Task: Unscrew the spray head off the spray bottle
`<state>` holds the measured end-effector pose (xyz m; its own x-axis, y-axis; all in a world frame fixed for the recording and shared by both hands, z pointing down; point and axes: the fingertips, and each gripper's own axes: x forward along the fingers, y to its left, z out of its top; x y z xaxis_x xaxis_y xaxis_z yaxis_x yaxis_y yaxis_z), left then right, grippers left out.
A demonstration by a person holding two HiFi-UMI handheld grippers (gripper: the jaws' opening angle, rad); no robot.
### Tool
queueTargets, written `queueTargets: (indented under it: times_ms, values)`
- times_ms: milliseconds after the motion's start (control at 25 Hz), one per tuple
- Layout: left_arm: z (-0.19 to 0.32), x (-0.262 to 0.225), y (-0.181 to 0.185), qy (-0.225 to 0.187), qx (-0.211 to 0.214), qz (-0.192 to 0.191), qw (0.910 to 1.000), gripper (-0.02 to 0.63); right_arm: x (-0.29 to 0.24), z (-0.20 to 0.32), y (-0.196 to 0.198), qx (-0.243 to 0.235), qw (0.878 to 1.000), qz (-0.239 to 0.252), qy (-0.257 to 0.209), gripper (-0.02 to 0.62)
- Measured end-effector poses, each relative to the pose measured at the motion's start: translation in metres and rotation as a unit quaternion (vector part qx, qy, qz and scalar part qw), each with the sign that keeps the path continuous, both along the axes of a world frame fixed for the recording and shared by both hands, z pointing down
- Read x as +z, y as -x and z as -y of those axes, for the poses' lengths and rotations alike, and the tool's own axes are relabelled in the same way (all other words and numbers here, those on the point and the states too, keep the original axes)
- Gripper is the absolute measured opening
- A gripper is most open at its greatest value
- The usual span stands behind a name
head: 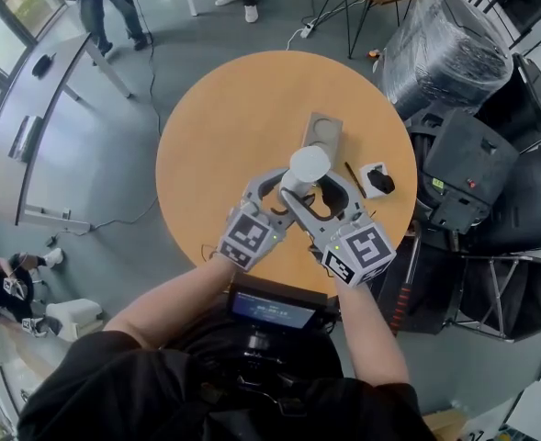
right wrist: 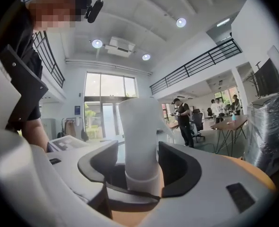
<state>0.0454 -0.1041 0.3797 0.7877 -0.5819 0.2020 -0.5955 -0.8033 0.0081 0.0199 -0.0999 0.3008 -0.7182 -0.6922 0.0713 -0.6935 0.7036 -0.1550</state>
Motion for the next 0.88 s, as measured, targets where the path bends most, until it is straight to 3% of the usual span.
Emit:
queueTargets:
  times_ms: [80, 120, 280, 480, 680, 800, 880]
  values:
    - [-0.002, 0.002, -0.001, -0.008, -0.01, 0.015, 0.9998, 0.308, -0.001, 0.003, 0.0, 0.015, 1.0, -0.011, -0.002, 0.276]
    - [-0.003, 0.002, -0.001, -0.009, -0.014, 0.018, 0.9997, 0.308, -0.001, 0.003, 0.001, 0.02, 1.0, -0.018, -0.002, 0.238]
    - [-0.009, 0.001, -0.003, -0.008, 0.003, 0.009, 0.9999, 0.307, -0.002, -0.002, 0.002, 0.007, 1.0, -0.023, -0.011, 0.233]
    - [-0.03, -0.003, -0.007, 0.007, 0.102, -0.031, 0.9943, 0.305, -0.012, -0.02, 0.006, -0.079, 0.997, 0.0, -0.018, 0.218]
    - [-0.065, -0.011, -0.009, 0.017, 0.232, -0.052, 0.9713, 0.305, -0.018, -0.052, 0.011, -0.196, 0.98, 0.002, -0.036, 0.221]
    - [-0.076, -0.017, -0.011, 0.031, 0.262, -0.069, 0.9622, 0.305, -0.024, -0.059, 0.01, -0.207, 0.977, 0.021, -0.043, 0.224]
    - [-0.075, -0.019, -0.011, 0.033, 0.258, -0.074, 0.9629, 0.305, -0.025, -0.056, 0.009, -0.193, 0.98, 0.027, -0.043, 0.228]
